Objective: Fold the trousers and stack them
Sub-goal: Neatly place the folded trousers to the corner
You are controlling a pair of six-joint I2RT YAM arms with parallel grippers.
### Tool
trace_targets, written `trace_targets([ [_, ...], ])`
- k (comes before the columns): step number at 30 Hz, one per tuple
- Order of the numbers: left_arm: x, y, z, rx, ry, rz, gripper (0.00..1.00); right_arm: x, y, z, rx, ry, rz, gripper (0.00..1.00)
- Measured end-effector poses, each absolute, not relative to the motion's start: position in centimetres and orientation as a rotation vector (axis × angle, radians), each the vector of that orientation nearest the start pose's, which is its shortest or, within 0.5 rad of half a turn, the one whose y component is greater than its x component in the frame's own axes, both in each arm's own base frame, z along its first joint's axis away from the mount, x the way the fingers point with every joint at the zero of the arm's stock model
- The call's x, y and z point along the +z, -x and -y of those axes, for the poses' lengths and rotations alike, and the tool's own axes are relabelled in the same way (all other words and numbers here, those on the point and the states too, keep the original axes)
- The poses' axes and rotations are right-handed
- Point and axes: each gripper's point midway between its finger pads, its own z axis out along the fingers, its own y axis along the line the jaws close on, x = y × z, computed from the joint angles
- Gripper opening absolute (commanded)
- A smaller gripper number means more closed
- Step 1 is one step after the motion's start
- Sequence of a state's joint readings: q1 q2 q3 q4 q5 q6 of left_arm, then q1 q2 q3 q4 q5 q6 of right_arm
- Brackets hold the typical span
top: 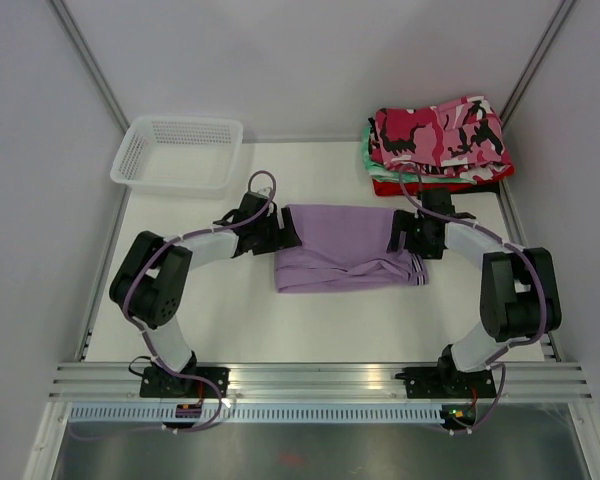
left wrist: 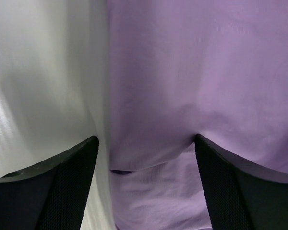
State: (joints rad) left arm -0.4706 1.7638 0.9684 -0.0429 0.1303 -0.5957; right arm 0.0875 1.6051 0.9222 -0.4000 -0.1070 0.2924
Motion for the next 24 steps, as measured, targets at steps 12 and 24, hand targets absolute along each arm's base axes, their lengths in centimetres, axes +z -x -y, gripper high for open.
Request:
trace_targets([
  [12,2.8,-34.4,24.5,-0.753,0.151,-2.528,0.02,1.7,-34.9,-7.1,0.362,-0.271,-2.595,0.10],
  [24,9.4,-32.9,21.5,-0.648,0.138,-2.426,0.02,5.0,-34.1,-11.7,0.525,-0.159,-2.565,0.00],
])
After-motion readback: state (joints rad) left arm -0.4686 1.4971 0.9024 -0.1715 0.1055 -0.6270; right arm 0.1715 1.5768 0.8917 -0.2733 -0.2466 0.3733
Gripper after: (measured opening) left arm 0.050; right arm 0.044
